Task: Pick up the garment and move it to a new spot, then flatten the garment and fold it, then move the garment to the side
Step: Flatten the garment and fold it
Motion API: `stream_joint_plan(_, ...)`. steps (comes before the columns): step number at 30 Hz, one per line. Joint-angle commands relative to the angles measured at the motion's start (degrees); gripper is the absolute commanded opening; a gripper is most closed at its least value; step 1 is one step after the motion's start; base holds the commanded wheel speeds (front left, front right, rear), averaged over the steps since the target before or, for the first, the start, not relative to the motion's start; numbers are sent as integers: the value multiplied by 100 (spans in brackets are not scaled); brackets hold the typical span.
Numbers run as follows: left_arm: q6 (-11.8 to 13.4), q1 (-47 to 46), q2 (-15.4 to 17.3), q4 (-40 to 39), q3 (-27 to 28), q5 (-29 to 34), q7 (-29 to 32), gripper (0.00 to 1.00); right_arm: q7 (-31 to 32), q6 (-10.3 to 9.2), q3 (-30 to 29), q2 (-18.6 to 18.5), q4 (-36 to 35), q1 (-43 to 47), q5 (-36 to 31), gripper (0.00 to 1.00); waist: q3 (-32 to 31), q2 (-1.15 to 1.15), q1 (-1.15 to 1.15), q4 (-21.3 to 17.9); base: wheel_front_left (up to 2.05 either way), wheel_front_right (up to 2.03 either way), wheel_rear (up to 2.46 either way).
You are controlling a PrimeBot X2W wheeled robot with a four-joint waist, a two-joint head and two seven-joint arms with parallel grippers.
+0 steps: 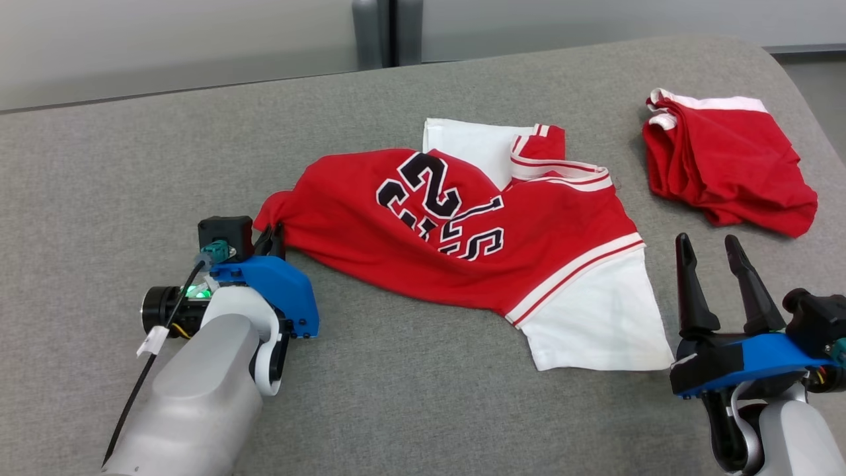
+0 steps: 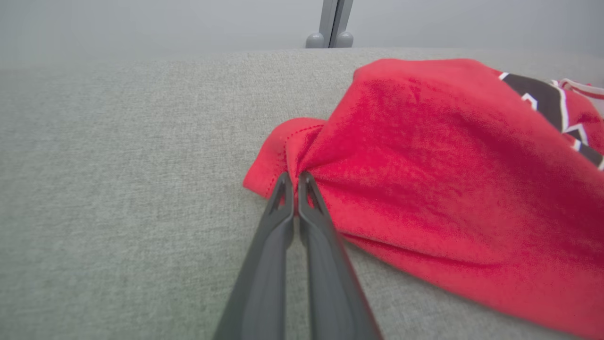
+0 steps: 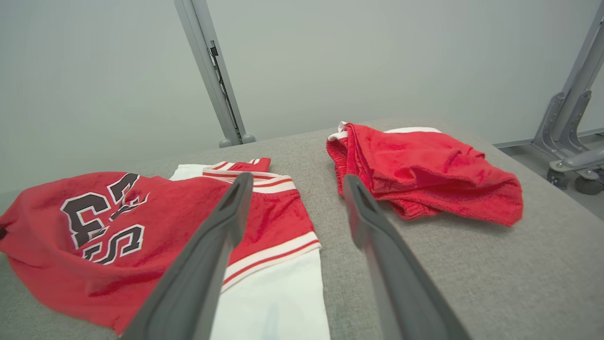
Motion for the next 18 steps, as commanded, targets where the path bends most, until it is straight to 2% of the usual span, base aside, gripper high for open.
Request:
stream_joint_plan(1, -39, -133, -45, 15, -9, 62, -113, 0, -33, 1, -12, -17, 7, 39, 36, 100, -51, 0, 0, 97, 0, 0, 0)
stream_joint_plan(6, 18, -295, -14, -91, -73, 212, -314, 0, -26, 1, -6, -18, -6, 30, 46, 100, -129, 0, 0, 240, 0, 0, 0)
stream_joint_plan(11, 100, -607, -126, -671, -196, 512, -488, 0, -34, 1, -52, -19, -8, 45, 74, 100, -199, 0, 0, 306, 0, 0, 0)
stream_joint_plan(15, 182, -841, -283, -1309, -427, 824, -515, 0, -58, 1, -143, -19, 4, 43, 113, 100, -186, 0, 0, 173, 0, 0, 0)
stream_joint_plan(18, 107, -877, -464, -1658, -760, 960, -273, 0, -76, 1, -226, -19, 30, 49, 118, 100, -124, 0, 0, 14, 0, 0, 0)
